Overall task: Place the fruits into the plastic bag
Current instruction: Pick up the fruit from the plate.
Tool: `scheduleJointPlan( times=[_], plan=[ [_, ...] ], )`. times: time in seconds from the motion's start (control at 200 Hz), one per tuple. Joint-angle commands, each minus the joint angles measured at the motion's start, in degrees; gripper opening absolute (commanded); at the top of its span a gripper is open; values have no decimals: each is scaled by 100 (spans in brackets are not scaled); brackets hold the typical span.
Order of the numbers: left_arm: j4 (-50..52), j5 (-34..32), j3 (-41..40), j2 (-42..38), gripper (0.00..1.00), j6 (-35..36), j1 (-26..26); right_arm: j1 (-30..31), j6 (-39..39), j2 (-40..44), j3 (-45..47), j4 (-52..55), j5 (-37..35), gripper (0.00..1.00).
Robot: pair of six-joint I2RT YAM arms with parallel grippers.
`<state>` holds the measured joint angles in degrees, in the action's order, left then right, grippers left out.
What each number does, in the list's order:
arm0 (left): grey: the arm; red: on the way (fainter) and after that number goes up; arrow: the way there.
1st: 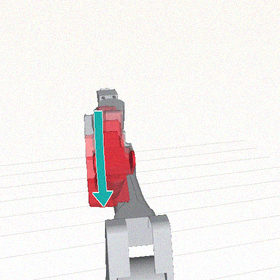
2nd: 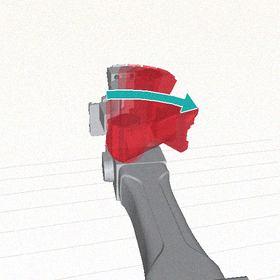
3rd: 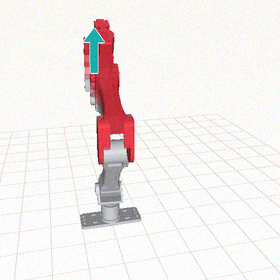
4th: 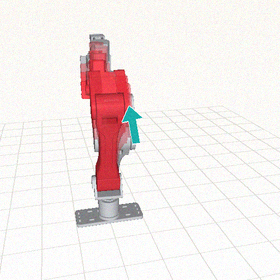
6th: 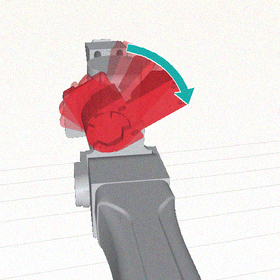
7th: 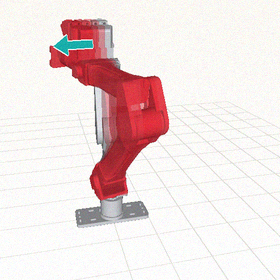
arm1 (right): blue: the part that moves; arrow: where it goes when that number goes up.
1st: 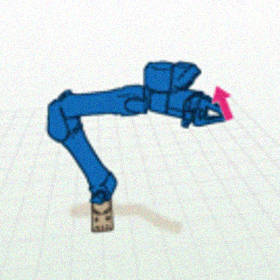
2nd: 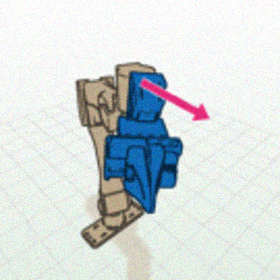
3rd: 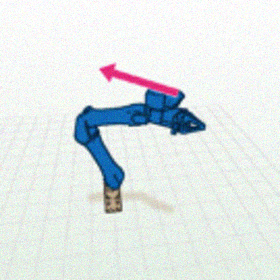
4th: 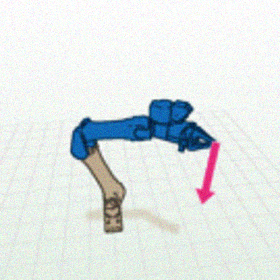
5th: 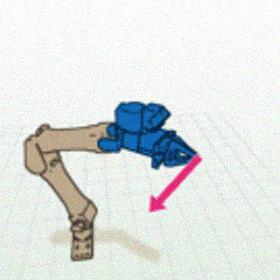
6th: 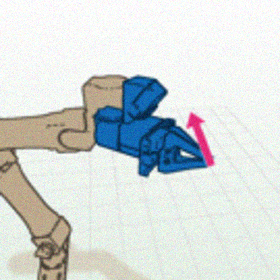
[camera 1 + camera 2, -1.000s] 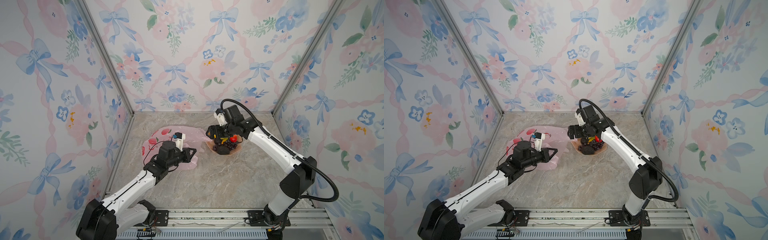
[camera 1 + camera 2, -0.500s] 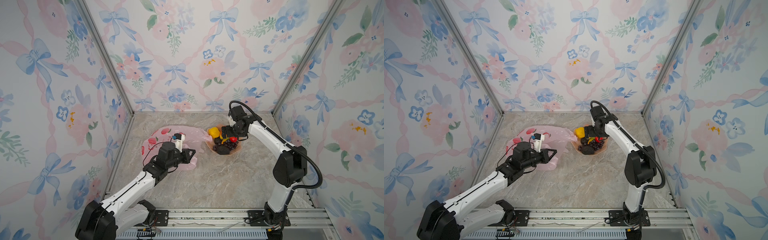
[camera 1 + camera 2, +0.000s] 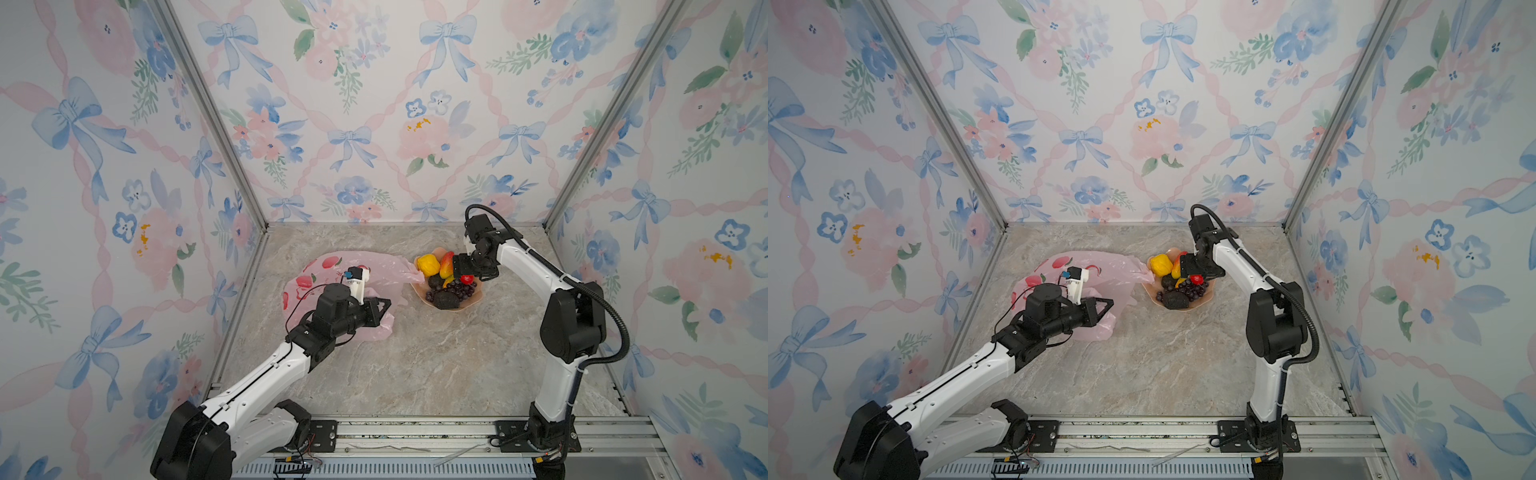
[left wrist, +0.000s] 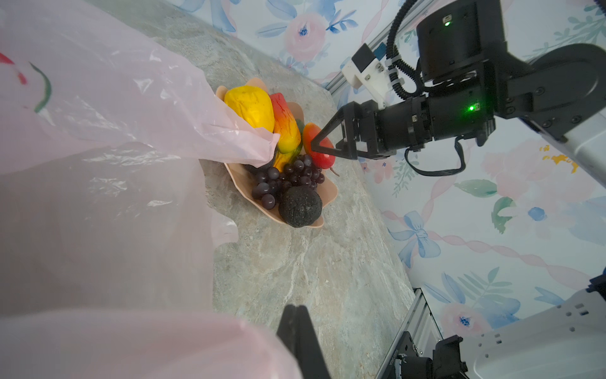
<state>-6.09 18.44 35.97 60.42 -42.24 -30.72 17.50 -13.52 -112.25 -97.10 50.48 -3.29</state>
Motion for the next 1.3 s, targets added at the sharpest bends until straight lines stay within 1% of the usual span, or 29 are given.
scheduleJointPlan(
  times=[0.0,0.355,0.515,0.585,0.7,0.82,0.97,1.155,1.29],
  plan=[
    [-7,-33,-120,-31,0,45,38,-168,-72,-101,-2,-51,70,84],
    [10,-75,-134,-54,0,28,46,-220,-107,-271,50,-183,296,74],
    [2,-77,-125,-37,0,30,49,-238,-125,-289,77,-236,365,66],
    [2,-77,-125,-29,0,24,49,-238,-122,-289,77,-250,382,65],
    [-7,-85,-162,-44,0,28,49,-238,-133,-280,99,-274,440,59],
    [-24,-86,-202,-69,0,2,48,-238,-148,-247,130,-293,478,50],
    [-33,-86,-225,-118,0,-19,45,-238,-151,-136,204,-317,472,45],
    [-41,-77,-225,-136,0,-25,49,-238,-155,159,376,-328,454,42],
    [-42,-51,-230,-145,0,-21,49,-238,-177,605,605,-380,480,42]
  ],
)
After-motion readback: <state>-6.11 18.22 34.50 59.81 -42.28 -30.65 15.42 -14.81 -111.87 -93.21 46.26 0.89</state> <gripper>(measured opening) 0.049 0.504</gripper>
